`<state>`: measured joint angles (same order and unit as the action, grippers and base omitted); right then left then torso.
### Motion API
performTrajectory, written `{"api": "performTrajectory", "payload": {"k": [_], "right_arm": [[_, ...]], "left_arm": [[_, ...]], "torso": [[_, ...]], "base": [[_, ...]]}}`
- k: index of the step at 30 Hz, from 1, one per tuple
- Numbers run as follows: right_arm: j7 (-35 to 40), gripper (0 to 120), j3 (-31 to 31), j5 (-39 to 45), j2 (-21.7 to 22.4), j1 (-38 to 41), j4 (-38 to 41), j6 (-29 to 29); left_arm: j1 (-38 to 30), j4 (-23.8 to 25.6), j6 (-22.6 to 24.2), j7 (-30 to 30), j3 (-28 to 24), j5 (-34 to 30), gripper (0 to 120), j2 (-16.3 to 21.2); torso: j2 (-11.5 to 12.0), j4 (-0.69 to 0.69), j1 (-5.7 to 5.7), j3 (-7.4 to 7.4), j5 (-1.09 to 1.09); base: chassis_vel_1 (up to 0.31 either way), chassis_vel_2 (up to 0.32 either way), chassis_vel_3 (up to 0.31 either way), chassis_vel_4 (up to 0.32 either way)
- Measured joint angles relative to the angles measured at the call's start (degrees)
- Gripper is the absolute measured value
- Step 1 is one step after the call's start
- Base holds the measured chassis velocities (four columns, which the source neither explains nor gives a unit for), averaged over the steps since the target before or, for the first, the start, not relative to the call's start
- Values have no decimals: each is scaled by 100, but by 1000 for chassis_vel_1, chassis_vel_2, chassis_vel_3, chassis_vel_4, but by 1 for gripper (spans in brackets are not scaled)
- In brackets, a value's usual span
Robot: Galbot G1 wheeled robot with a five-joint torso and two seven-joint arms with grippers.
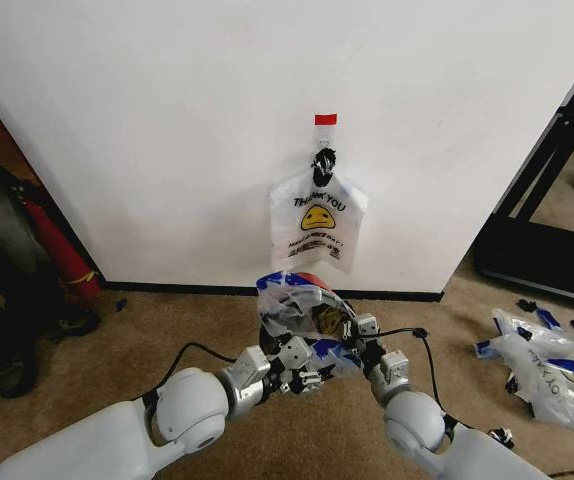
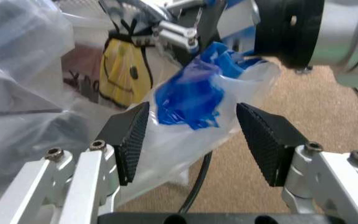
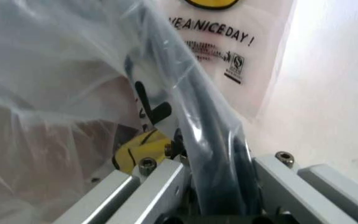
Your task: Pick up the garbage bag from the wall and place it over the trash bin.
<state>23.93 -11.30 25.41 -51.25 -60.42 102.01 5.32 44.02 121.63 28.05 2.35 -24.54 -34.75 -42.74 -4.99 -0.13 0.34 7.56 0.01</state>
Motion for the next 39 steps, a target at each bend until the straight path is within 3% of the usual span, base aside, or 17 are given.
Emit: {"api": "performTrajectory", "payload": {"k": [5,6,14,17,21,24,25,27,29,39], "right_arm": [[-50,0,27,-100,-20,0,-55,79],[-73,0,27,-120,-33,8,-82,106],[-86,0,-4,-202,-142,72,-243,198],[-74,0,-5,-152,-200,101,-310,230],[-48,0,-6,109,-241,126,-315,231],[82,0,-27,972,-287,198,-179,167],[82,0,-27,972,-287,198,-179,167],[215,0,-16,1904,-342,299,-34,104],[279,0,4,2414,-371,343,59,58],[545,0,183,3853,-498,434,571,-363]], "left_arm": [[-19,-2,42,51,-31,-67,51,1],[-28,-14,43,69,-51,-87,41,-2],[-129,-13,98,142,-124,-406,15,-106],[-76,-1,2,95,-110,-294,1,-86],[55,-33,-313,-124,-32,69,0,5],[377,-204,-1025,-635,164,890,0,200],[377,-204,-1025,-635,164,890,0,200],[775,-448,-1781,-1137,476,1782,0,364],[942,-551,-2108,-1332,630,2136,0,418],[1184,-1006,-3194,-2116,1265,3428,0,397]], "torso": [[0,0,0,0,-1],[0,0,0,0,-1],[0,0,0,0,-2],[0,0,0,0,-2],[0,0,0,0,-2],[0,0,0,-1,-2],[0,0,0,-1,-2],[0,1,0,-1,-3],[0,1,0,-1,-2],[0,0,0,-1,-2]], "base": [[0,0,0,0],[0,0,0,0],[0,0,0,0],[0,0,0,0],[0,0,0,0],[0,0,0,0],[0,0,0,0],[0,0,0,0],[0,0,0,0],[0,0,0,0]]}}
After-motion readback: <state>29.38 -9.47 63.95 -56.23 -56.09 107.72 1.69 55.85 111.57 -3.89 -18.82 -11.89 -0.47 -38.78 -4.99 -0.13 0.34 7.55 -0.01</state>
